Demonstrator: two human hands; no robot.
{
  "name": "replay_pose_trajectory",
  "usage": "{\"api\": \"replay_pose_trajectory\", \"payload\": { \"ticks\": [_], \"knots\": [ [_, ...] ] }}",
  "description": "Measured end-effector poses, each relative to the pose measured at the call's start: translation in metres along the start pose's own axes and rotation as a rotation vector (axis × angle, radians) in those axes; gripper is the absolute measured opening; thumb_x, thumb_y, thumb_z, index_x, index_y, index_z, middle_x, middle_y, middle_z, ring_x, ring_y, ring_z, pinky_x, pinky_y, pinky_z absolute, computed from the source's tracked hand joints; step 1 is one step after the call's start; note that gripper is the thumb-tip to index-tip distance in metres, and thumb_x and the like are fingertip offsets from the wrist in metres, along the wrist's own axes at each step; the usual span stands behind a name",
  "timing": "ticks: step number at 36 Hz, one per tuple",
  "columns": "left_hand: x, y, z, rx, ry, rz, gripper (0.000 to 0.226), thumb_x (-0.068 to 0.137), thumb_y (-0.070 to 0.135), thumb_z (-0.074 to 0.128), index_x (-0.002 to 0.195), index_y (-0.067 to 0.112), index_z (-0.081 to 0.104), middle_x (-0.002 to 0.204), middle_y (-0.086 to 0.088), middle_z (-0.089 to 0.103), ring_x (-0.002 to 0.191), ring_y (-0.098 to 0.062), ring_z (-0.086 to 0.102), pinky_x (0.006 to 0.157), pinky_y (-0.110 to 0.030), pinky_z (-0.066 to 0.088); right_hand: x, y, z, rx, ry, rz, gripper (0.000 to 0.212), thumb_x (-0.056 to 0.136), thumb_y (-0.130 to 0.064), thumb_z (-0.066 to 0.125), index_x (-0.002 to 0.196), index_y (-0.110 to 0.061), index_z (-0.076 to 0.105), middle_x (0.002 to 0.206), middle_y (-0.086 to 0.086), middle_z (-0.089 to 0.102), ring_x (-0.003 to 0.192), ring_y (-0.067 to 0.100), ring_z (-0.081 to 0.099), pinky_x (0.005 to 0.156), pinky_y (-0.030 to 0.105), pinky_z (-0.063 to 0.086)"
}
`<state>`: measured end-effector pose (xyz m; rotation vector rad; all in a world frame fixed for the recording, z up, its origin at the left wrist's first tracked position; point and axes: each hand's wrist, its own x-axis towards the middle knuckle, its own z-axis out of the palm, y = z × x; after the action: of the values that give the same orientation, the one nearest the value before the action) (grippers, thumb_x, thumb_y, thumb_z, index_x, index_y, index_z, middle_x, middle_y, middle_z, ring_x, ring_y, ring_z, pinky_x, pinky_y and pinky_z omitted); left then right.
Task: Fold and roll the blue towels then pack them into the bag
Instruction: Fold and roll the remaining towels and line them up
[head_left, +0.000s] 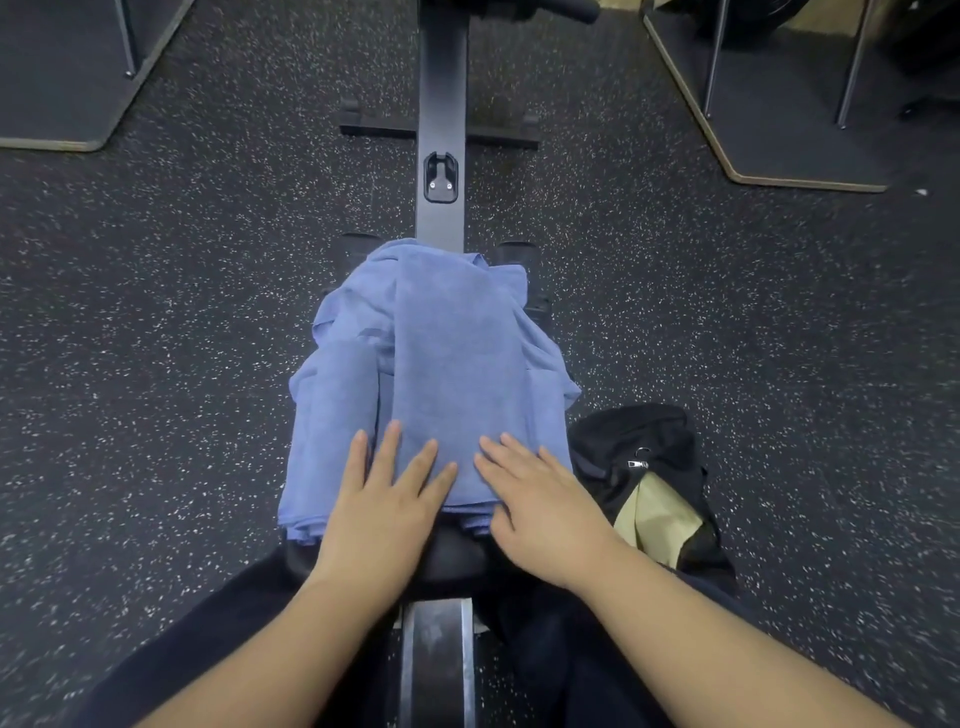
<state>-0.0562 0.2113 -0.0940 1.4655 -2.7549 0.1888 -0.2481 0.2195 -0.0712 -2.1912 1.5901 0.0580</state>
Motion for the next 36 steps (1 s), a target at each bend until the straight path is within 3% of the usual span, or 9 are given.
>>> {"api": "replay_pose_trajectory", "payload": {
  "ticks": [3, 7, 9, 13, 18, 28, 30, 32, 36],
  "knots": [
    [0.002, 0.0, -0.001, 0.019, 0.061, 0.041, 0.046, 0.078, 0.016, 0.037, 0.105, 0.01, 0.074, 0.112, -0.013, 0.07, 0.112, -0.04, 0.062, 0.108, -0.058, 0.013, 0.0, -0.008, 0.004, -0.01, 0.046, 0.009, 0.08, 0.077, -0.046, 0.016, 0.148, -0.014, 0.034, 0.159, -0.002, 0.02, 0.147, 0.015, 0.013, 0.111, 0.031, -0.009],
    [0.008, 0.002, 0.0, 0.003, 0.127, 0.063, 0.035, 0.079, 0.016, 0.041, 0.09, 0.009, 0.074, 0.097, -0.008, 0.072, 0.099, -0.032, 0.068, 0.105, -0.059, 0.023, 0.005, -0.01, 0.012, -0.153, 0.2, -0.011, 0.059, 0.063, -0.045, 0.078, 0.111, -0.012, 0.071, 0.123, 0.001, 0.066, 0.116, 0.019, 0.061, 0.097, 0.038, 0.045],
    [0.01, 0.002, 0.001, -0.036, 0.172, 0.044, 0.029, 0.08, 0.016, 0.045, 0.085, 0.011, 0.073, 0.087, -0.004, 0.071, 0.09, -0.027, 0.07, 0.106, -0.056, 0.025, 0.007, -0.012, 0.015, -0.155, 0.247, -0.047, 0.062, 0.051, -0.044, 0.088, 0.103, -0.014, 0.074, 0.113, -0.001, 0.07, 0.108, 0.017, 0.066, 0.089, 0.036, 0.052],
    [0.012, 0.0, -0.001, -0.14, 0.232, -0.034, 0.027, 0.08, 0.016, 0.045, 0.086, 0.014, 0.071, 0.075, -0.001, 0.068, 0.07, -0.023, 0.067, 0.105, -0.051, 0.027, 0.012, -0.01, 0.019, -0.21, 0.391, -0.106, 0.046, 0.057, -0.027, 0.086, 0.1, -0.015, 0.074, 0.104, -0.002, 0.072, 0.101, 0.018, 0.068, 0.09, 0.038, 0.052],
    [0.012, -0.003, -0.007, -0.174, 0.175, -0.083, 0.026, 0.077, 0.018, 0.041, 0.079, 0.015, 0.066, 0.068, 0.0, 0.063, 0.059, -0.023, 0.06, 0.104, -0.048, 0.026, 0.012, -0.002, 0.016, -0.267, 0.469, -0.131, 0.034, 0.072, -0.017, 0.037, 0.084, -0.018, 0.068, 0.084, -0.001, 0.06, 0.08, 0.023, 0.06, 0.087, 0.031, 0.034],
    [0.008, -0.022, -0.006, -0.182, -0.012, -0.089, 0.024, 0.073, 0.016, 0.038, 0.076, 0.018, 0.062, 0.067, 0.002, 0.055, 0.056, -0.023, 0.061, 0.102, -0.046, 0.024, 0.006, 0.012, -0.003, -0.121, 0.347, -0.1, 0.025, 0.069, -0.01, 0.043, 0.083, -0.018, 0.063, 0.07, -0.003, 0.055, 0.063, 0.024, 0.057, 0.069, 0.028, 0.03],
    [0.008, -0.029, -0.007, -0.183, -0.031, -0.085, 0.003, 0.074, 0.017, 0.058, 0.073, 0.018, 0.06, 0.063, 0.004, 0.055, 0.057, -0.023, 0.062, 0.102, -0.045, 0.022, 0.007, 0.017, -0.004, -0.12, 0.32, -0.072, 0.019, 0.066, -0.006, 0.061, 0.08, -0.018, 0.062, 0.069, -0.002, 0.056, 0.063, 0.025, 0.057, 0.07, 0.028, 0.029],
    [0.009, -0.031, -0.007, -0.184, -0.049, -0.111, 0.026, 0.06, 0.017, 0.085, 0.07, 0.018, 0.06, 0.061, 0.004, 0.058, 0.062, -0.023, 0.064, 0.101, -0.045, 0.021, 0.009, 0.022, -0.001, -0.1, 0.297, -0.051, 0.016, 0.066, -0.013, 0.072, 0.079, -0.018, 0.063, 0.069, -0.002, 0.056, 0.064, 0.025, 0.059, 0.07, 0.029, 0.03],
    [0.011, -0.031, -0.008, -0.177, -0.047, -0.141, 0.033, 0.054, 0.019, 0.092, 0.067, 0.018, 0.062, 0.062, 0.004, 0.06, 0.072, -0.023, 0.065, 0.1, -0.046, 0.021, 0.011, 0.022, 0.005, -0.069, 0.303, -0.027, 0.016, 0.07, -0.026, 0.077, 0.076, -0.018, 0.064, 0.073, -0.003, 0.056, 0.069, 0.023, 0.059, 0.07, 0.029, 0.042]
  ]
}}
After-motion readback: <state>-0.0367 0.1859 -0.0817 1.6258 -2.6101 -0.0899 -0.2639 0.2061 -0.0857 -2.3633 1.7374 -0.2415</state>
